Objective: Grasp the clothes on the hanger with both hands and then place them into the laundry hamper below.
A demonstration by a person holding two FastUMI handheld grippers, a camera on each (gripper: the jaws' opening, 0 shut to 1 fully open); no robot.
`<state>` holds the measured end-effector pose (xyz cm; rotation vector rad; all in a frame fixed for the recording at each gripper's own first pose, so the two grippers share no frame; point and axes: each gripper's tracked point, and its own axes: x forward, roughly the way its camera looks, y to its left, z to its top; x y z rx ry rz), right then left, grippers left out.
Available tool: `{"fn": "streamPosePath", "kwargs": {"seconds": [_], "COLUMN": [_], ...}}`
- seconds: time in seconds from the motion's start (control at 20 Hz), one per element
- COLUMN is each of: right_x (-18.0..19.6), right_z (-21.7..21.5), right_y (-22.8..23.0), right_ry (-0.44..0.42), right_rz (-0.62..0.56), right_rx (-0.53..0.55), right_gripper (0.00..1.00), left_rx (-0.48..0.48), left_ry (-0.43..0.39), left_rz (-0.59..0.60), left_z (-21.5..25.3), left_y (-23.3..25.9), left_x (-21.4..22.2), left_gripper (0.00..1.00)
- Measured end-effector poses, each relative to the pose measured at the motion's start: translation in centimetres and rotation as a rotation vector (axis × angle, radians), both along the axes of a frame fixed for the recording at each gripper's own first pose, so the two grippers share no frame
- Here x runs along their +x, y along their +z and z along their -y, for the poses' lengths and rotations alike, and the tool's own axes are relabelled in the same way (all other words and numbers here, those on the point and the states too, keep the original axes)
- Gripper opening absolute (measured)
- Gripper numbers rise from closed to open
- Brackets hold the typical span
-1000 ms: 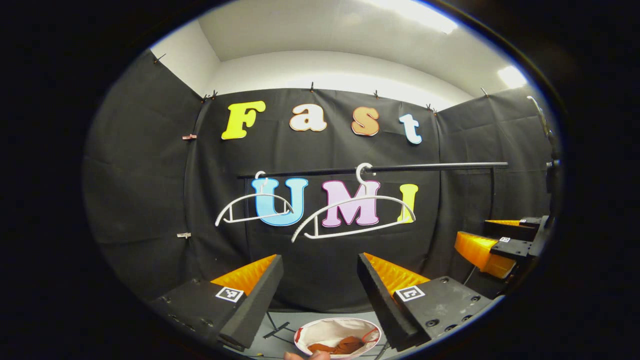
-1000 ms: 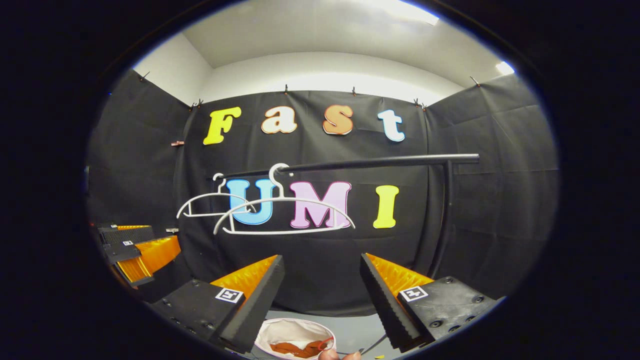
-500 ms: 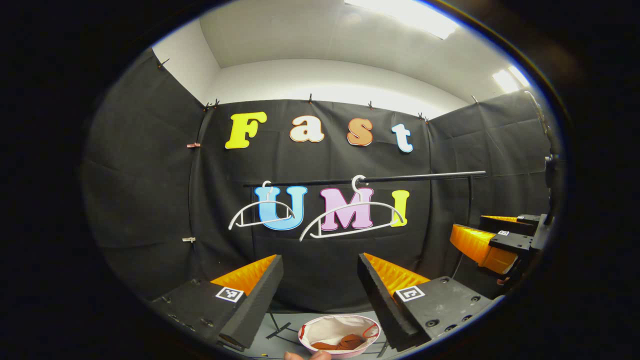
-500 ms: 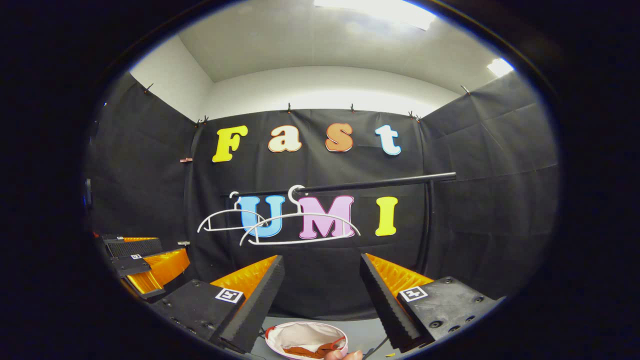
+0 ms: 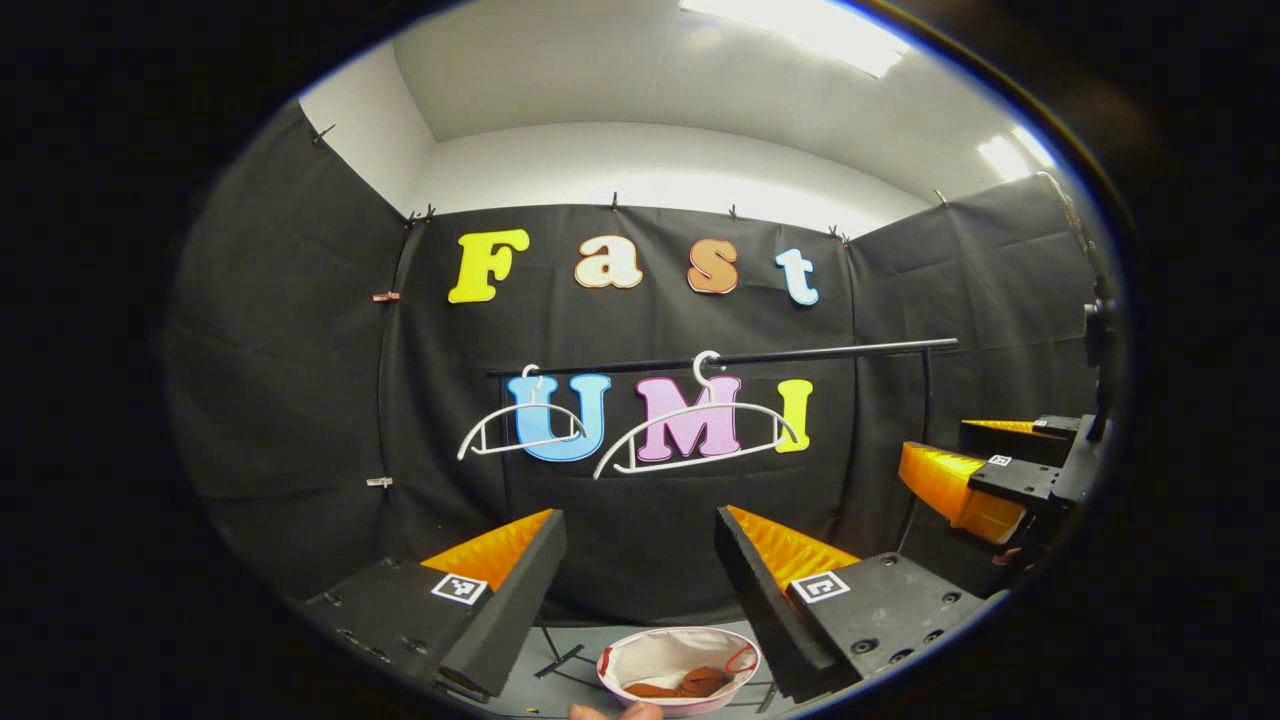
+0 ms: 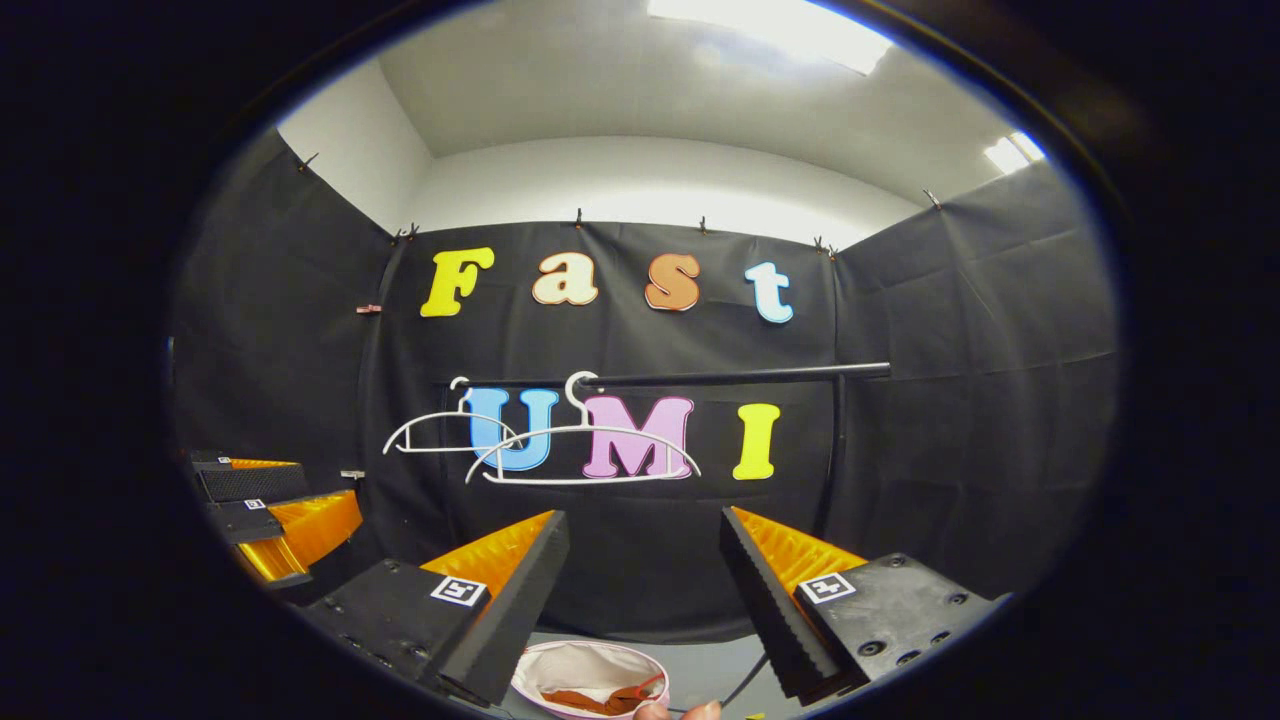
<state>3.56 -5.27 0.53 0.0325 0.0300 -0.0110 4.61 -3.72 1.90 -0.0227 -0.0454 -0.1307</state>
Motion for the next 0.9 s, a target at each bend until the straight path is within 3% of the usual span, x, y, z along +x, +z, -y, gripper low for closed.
{"fn": "streamPosePath", "kwargs": {"seconds": [0.9], "right_x": [-2.2], "right_z": [-1.5], "right_y": [0.4], "right_ry": [0.013], "right_rz": [0.004], "right_rx": [0.008], "right_gripper": [0.97], "left_rx": [0.001], "left_ry": [0.069], "left_rz": [0.044], "left_z": [-1.6], "left_y": [1.1], "left_x": [-1.4], "left_gripper": [0.94]}}
